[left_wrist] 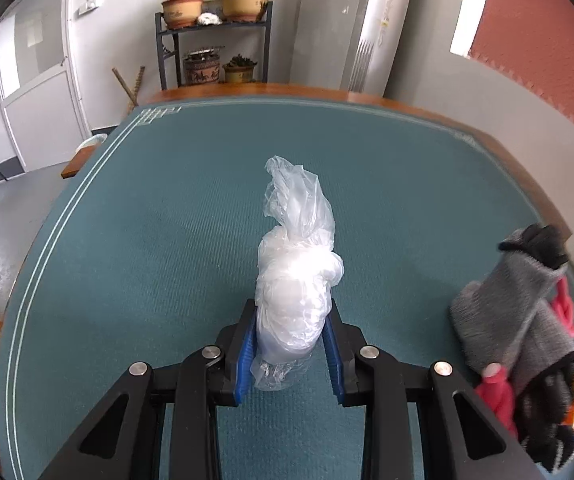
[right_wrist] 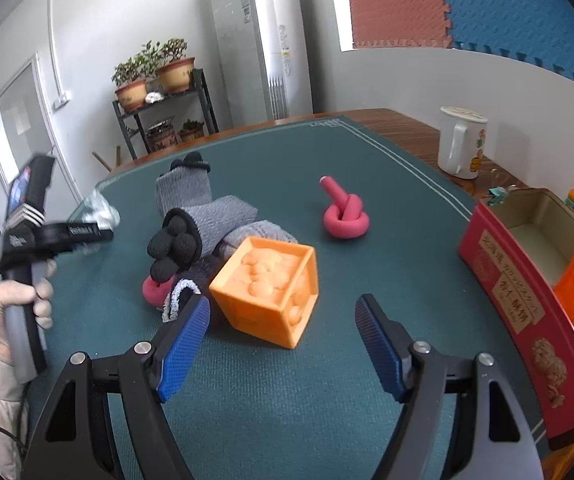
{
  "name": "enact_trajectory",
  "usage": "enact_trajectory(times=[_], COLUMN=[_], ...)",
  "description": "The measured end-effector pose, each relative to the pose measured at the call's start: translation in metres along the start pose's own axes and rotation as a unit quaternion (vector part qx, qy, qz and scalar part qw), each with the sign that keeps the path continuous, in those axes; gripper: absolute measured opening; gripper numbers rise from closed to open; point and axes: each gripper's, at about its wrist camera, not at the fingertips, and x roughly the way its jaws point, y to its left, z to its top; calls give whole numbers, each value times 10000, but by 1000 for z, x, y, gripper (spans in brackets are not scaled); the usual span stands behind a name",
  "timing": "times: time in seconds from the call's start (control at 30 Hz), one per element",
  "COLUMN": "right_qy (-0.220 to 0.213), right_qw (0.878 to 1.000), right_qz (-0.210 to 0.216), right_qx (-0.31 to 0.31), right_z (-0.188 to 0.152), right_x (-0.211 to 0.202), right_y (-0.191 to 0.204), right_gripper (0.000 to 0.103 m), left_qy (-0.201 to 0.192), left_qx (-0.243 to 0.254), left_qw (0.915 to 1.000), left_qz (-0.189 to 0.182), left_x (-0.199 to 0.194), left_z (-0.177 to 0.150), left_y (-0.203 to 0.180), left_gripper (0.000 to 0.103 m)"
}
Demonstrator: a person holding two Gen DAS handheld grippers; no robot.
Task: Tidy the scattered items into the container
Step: 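Grasp the clear plastic bag with the left gripper while the right approaches the light-orange cube, then grasp the light-orange cube with the right gripper and place it in the tin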
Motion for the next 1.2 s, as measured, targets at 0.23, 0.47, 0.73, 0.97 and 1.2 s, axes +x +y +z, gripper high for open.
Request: enact_trajectory(times=[0.23,0.47,0.73,0.97,1.2], right_qy=[85,196,155,383,645], right_qw=[9992,9980,9982,9969,9951], right_qz=[-296,-532,-572,-620,-564], right_qx=[-258,-283,49,311,489], right_z=[8,8,8,8,6], right_x=[22,40,39,47,56], right_y=[19,21,7,-3,-12], right_gripper=[79,79,79,79,58], left_qy=[-141,-101,-76,-60,-100], left_qx=[82,175,246,210,188], left_qw=[9997,9994,9991,9990,9977], left_qz=[-178,-264,-338,-403,-650], left_x=[-24,-26,-28,-32,-47], left_z=[3,3,1,-1,4], left_y=[-8,-8,-8,-9,-12], left_gripper=[32,32,32,32,32])
